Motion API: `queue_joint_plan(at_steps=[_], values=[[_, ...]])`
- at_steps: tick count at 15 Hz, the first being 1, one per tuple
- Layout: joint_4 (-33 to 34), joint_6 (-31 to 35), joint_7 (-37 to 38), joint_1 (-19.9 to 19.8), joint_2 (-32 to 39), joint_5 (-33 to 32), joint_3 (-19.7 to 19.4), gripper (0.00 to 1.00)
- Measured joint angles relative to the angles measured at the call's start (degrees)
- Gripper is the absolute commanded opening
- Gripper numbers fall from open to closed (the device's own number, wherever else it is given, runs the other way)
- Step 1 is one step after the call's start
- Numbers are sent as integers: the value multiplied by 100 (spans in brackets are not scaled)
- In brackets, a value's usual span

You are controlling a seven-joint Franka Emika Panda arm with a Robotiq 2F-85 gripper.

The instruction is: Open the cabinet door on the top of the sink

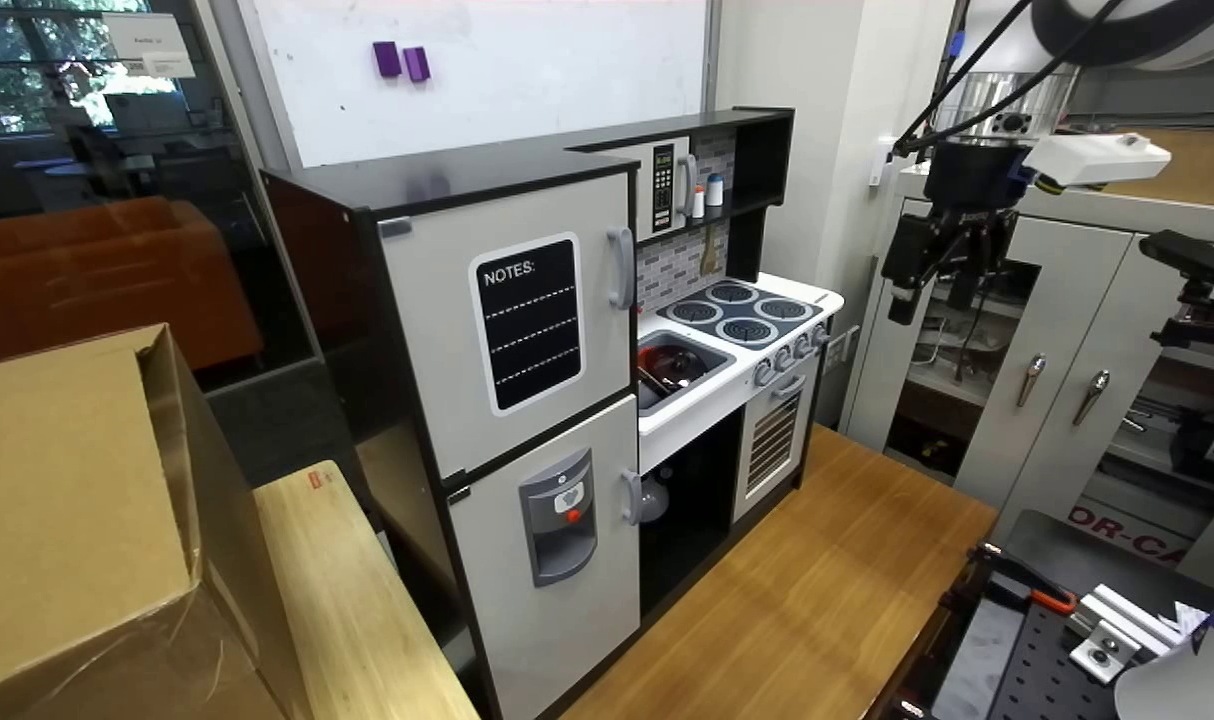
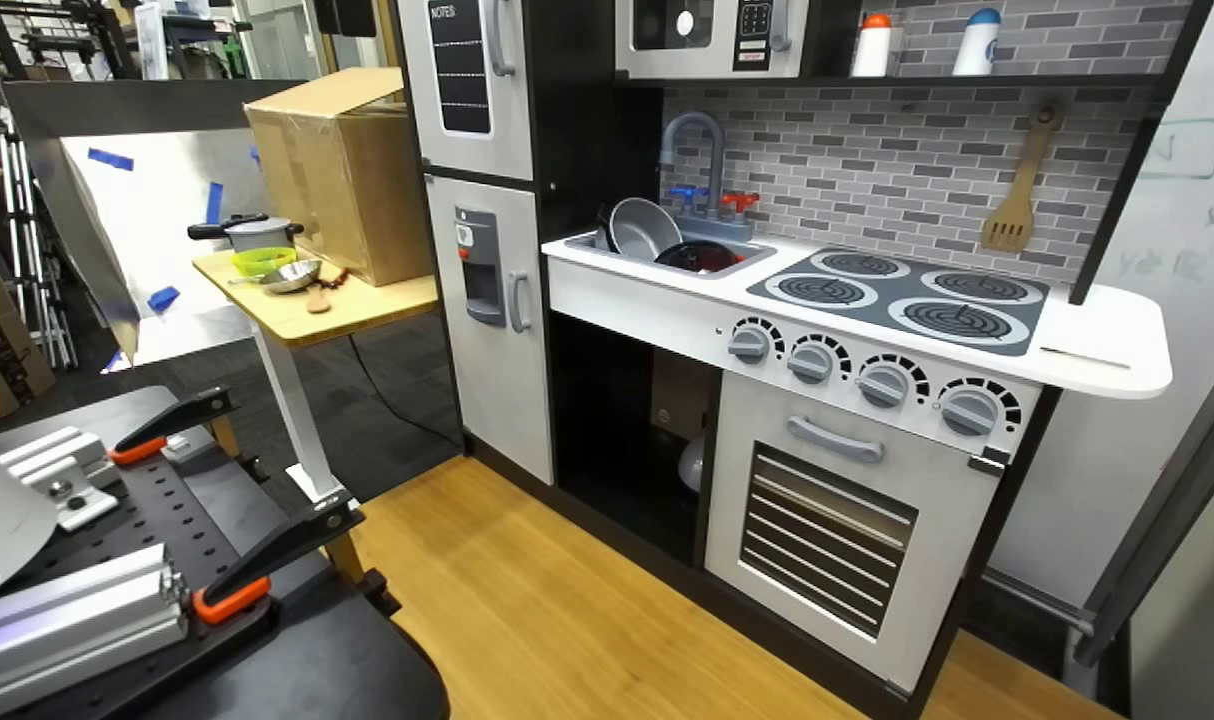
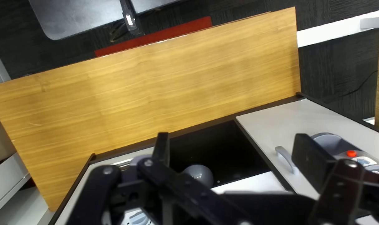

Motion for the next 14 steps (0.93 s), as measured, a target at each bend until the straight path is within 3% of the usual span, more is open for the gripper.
queue_joint_plan(at_steps=[6,14], values=[[25,145,0,0,-1,0,41,100],[137,951,-3,23,7,-33,243,100]])
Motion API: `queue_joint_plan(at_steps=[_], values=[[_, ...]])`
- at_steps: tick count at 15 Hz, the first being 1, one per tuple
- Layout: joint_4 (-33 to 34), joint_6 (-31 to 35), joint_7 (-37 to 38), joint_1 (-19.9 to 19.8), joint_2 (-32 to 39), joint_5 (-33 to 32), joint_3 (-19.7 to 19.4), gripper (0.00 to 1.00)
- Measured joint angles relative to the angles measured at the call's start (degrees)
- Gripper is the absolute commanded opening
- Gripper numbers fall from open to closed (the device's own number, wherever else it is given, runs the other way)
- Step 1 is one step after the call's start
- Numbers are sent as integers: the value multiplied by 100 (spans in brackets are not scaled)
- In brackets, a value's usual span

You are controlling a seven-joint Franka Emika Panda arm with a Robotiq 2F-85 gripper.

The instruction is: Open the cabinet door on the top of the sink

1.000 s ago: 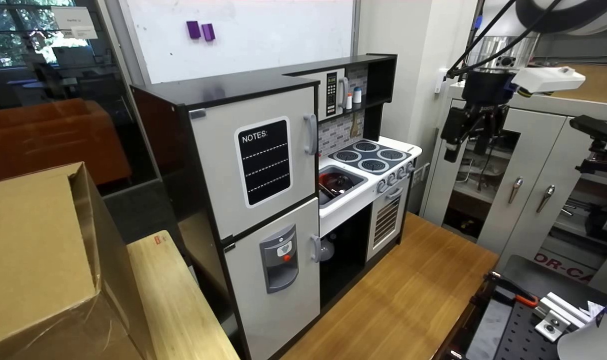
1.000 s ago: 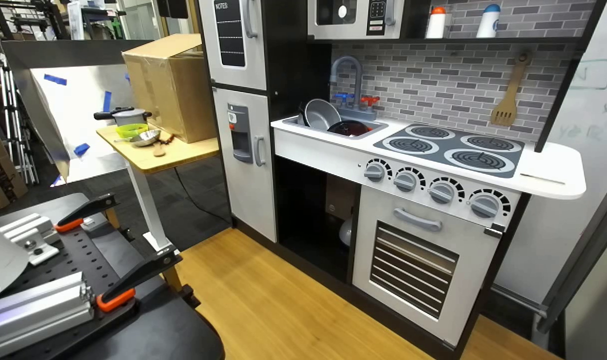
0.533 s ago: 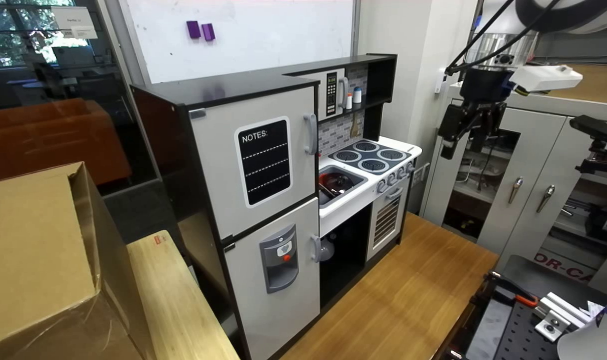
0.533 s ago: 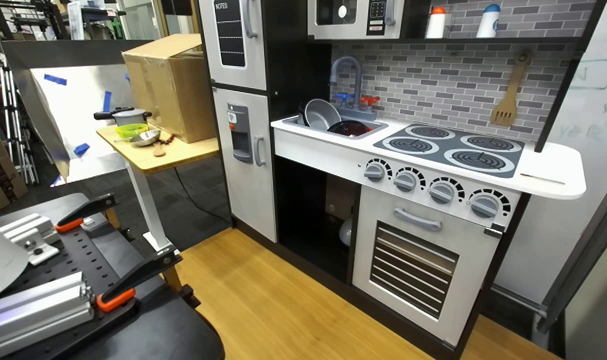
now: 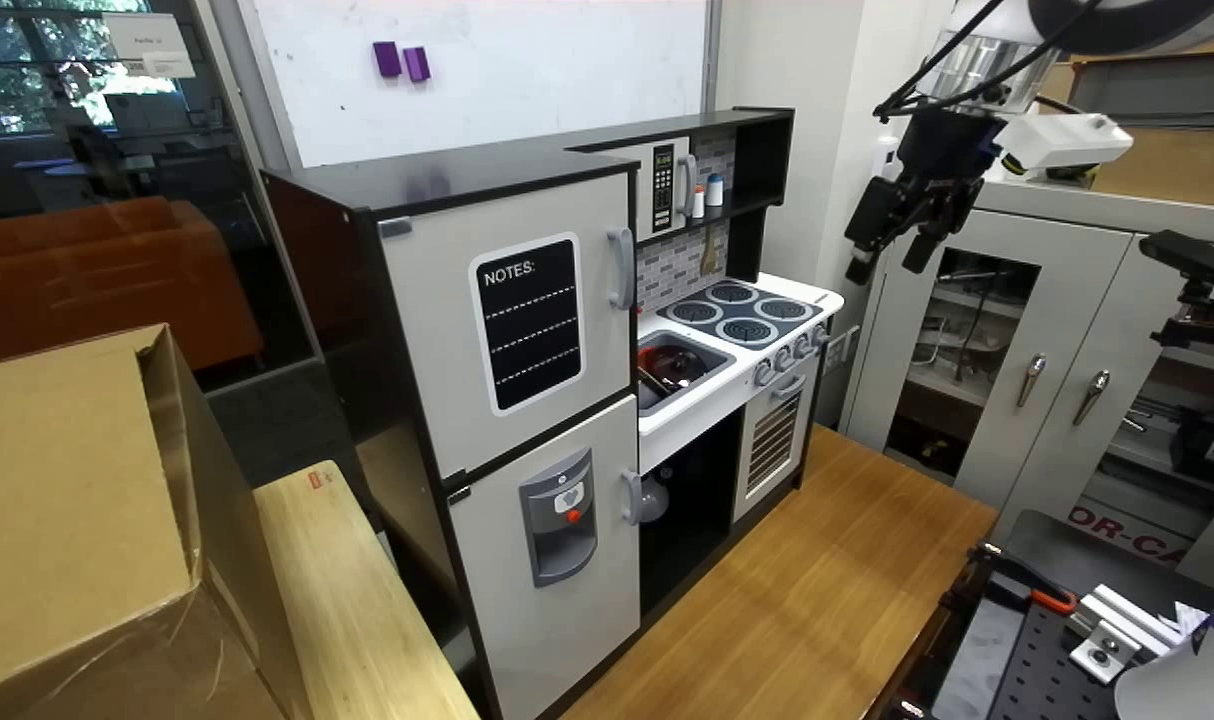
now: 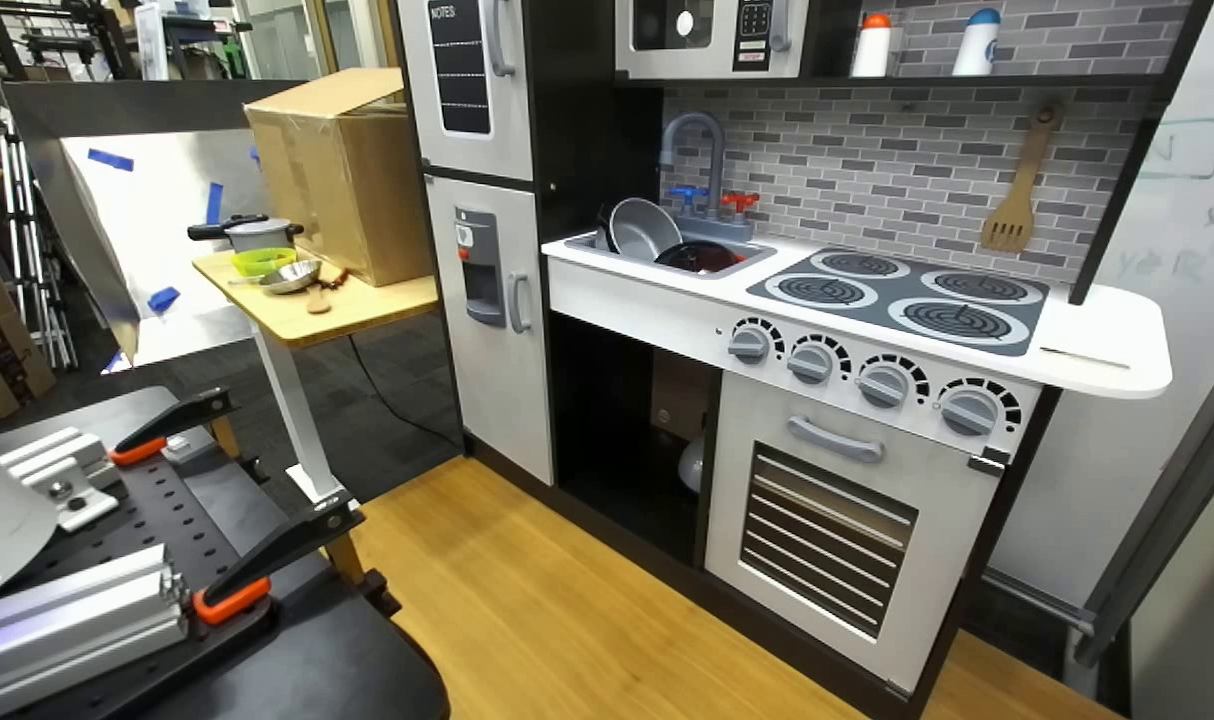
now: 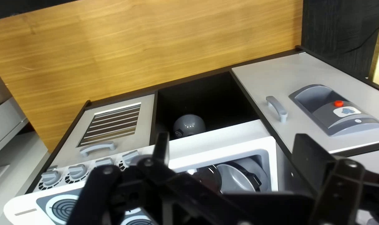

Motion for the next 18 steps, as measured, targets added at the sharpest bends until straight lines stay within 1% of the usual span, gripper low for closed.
queue_joint_plan(at_steps=[4,8,18], values=[[116,5,-63,26,130,-3,61,100],[339,-311,-338,174,315,87,-55,100],[359,-338,-356,203,339,88,-81,100]])
